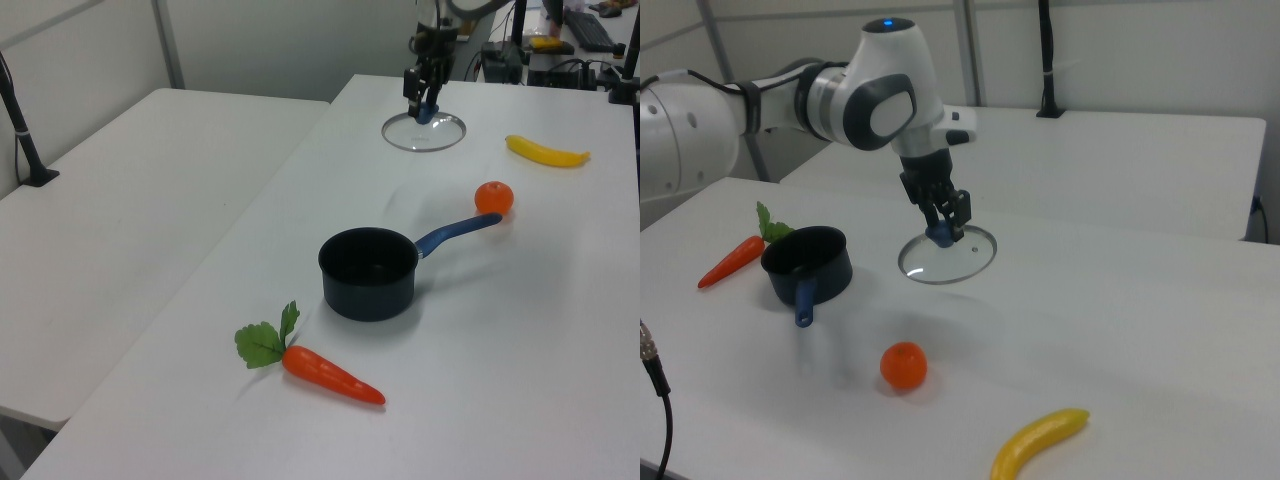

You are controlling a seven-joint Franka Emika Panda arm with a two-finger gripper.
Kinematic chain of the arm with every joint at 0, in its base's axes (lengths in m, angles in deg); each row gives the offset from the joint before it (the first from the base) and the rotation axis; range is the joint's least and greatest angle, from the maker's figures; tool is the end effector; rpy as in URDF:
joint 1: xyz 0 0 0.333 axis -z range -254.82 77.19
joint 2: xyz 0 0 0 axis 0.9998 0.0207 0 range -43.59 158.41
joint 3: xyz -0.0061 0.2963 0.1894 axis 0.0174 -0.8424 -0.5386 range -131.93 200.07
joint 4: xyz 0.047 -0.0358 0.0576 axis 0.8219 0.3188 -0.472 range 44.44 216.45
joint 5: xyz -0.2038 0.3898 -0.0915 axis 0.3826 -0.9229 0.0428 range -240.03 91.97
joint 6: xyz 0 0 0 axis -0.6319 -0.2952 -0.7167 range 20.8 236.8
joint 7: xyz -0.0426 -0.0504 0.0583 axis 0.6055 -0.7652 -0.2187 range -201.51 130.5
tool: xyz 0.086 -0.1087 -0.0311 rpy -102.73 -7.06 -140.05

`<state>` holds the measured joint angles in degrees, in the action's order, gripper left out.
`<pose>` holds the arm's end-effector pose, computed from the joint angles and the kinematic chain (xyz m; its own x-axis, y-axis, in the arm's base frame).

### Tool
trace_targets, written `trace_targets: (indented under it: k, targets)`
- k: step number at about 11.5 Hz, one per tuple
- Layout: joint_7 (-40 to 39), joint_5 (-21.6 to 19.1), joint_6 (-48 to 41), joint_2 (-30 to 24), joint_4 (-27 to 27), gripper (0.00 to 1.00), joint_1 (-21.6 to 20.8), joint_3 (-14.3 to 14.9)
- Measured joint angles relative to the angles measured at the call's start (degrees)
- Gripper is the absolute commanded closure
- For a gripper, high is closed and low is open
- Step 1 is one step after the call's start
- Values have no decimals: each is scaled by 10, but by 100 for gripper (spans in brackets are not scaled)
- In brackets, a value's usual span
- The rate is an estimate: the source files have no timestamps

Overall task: Open lid
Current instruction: 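Lift the glass lid off the saucepan and carry it beside the orange, then lower the glass lid onto the table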

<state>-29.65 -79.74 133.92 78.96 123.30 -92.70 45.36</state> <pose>0.7569 -0.0678 0.4754 0.9605 -0.2417 0.1381 -0.2386 -0.9703 -0.0391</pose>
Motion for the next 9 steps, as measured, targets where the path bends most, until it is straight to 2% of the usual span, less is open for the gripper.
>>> trace_targets:
  k: [4,9]
  targets:
    - [0,0,14,29,0,61,4,0]
    - [-1,0,25,39,10,61,5,-2]
